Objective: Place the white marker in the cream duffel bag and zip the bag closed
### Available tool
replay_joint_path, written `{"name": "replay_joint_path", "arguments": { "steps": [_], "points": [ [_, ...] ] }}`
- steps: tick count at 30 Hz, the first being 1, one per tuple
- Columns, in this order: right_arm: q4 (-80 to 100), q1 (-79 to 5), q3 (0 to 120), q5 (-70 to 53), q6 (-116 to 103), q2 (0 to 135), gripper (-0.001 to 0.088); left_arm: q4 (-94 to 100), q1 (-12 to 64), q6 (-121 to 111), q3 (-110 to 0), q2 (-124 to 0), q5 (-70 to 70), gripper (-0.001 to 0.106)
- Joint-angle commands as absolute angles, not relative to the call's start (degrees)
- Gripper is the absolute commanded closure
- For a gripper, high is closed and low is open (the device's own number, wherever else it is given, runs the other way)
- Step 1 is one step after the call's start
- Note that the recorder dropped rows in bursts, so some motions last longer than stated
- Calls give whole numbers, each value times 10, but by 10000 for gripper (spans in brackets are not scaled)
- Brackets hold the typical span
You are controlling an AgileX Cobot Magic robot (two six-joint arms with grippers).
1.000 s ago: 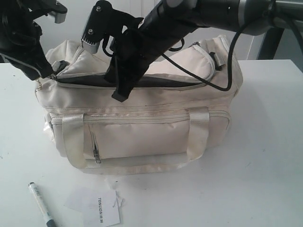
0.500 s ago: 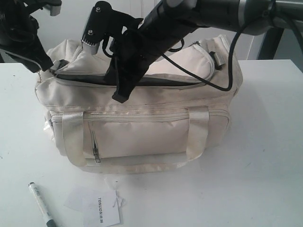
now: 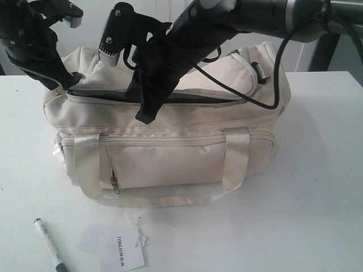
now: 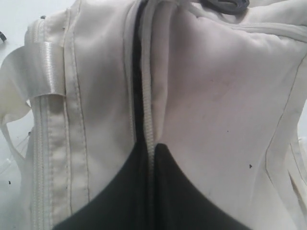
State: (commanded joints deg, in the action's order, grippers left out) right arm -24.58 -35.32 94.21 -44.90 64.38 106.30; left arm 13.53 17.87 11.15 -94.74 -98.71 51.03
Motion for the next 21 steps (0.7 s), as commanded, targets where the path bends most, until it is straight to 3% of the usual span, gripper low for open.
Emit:
{"name": "replay_joint_path", "arguments": {
  "steps": [16,18,21],
  "points": [
    [-247,-353,942,-451,662,1063,868,176,178,75,-947,-987,460,1053],
    [-247,-353,942,-451,662,1063,868,172,178,75,-947,-987,465,988],
    [-247,-353,942,-450,659,1063,868,161,178,75,-947,-987,483,718]
  ]
}}
